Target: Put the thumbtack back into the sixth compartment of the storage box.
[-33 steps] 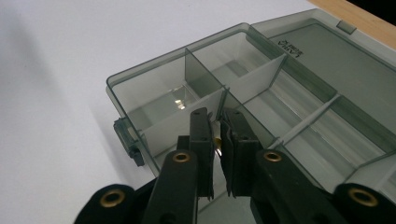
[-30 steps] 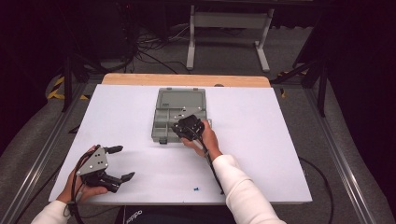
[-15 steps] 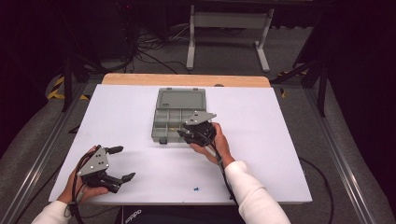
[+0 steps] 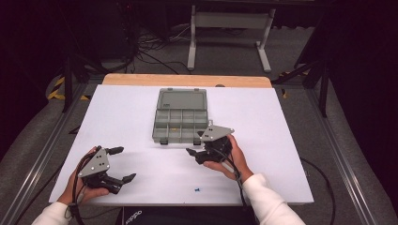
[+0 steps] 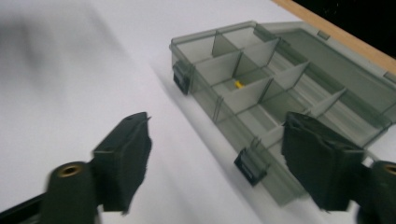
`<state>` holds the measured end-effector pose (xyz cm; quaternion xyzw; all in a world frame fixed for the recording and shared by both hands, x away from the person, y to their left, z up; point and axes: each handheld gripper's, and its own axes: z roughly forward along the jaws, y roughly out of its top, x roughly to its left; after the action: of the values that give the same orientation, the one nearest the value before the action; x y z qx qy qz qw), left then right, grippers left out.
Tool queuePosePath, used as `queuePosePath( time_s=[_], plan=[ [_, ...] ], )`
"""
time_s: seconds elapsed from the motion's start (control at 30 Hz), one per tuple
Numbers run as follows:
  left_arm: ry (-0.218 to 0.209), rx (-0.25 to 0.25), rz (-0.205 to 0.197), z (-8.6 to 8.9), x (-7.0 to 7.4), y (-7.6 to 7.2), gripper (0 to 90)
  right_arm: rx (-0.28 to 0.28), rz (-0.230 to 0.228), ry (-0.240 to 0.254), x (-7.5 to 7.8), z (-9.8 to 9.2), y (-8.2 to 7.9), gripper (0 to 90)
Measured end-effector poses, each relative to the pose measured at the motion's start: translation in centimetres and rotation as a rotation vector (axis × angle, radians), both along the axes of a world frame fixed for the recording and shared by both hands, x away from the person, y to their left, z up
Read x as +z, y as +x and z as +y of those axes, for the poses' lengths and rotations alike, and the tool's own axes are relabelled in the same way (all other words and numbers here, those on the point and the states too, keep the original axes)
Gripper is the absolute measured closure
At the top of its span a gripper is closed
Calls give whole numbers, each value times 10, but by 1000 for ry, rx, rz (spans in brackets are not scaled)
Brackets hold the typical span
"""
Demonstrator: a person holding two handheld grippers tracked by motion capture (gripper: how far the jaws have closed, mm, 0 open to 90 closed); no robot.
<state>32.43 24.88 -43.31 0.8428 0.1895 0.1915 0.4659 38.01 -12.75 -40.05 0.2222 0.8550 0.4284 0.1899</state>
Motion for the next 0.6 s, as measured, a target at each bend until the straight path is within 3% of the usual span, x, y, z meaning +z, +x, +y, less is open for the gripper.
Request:
queuePosePath(
  time_s=[0.17,0.27,0.47,0.6],
  plan=[
    [4,0,-3,0,0,0,46,4,-15,-30,-3,-7,-10,169],
    [1,4,-4,1,0,0,46,32,14,-23,-5,-14,-19,118],
    [10,2,-4,0,0,0,45,75,24,-35,-10,-18,-34,102],
    [11,6,-8,1,1,-1,46,83,72,-29,-18,-21,-46,95]
  ],
)
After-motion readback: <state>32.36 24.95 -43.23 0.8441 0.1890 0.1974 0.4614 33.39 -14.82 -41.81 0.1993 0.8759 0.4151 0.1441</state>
